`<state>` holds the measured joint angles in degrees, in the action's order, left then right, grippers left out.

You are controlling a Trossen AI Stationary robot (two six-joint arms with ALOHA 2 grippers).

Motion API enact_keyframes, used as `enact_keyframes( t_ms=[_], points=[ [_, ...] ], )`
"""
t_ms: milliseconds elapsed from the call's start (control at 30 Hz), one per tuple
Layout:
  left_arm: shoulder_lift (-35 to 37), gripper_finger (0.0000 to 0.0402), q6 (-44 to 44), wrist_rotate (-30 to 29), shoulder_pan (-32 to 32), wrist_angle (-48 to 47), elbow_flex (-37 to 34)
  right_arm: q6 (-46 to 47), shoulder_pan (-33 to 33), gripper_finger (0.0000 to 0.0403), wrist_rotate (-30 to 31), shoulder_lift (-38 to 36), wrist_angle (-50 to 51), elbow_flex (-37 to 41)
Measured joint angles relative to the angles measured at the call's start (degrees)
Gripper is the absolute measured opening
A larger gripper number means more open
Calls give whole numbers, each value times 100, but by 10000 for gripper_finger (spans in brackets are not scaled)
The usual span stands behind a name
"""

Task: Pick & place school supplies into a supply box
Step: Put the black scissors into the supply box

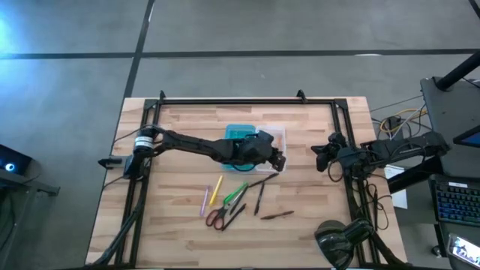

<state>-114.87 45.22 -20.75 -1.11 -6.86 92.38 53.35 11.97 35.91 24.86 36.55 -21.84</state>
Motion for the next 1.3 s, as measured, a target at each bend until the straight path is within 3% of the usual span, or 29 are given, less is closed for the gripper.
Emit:
enact_keyframes(
  t_ms=[167, 600, 867, 1000, 1300],
  points=[
    [309, 94, 87, -22, -26, -436, 2, -45, -60, 9, -509, 563, -1311, 235],
    [610, 94, 177, -29, -339, -2171, -81, -930, -267, 9, -1302, 1443, -1769, -44],
    [617, 94, 754, -64, -603, -2839, -88, -754, -1186, 9, -2564, 2064, -1866, -17],
    [617, 94, 1209, -128, -697, -3269, -168, -956, -1614, 9, -2569, 2368, -1881, -116],
    [617, 94, 1761, 196, -821, -3083, -444, -1348, -2394, 9, -2569, 2813, -1844, -401]
  ],
)
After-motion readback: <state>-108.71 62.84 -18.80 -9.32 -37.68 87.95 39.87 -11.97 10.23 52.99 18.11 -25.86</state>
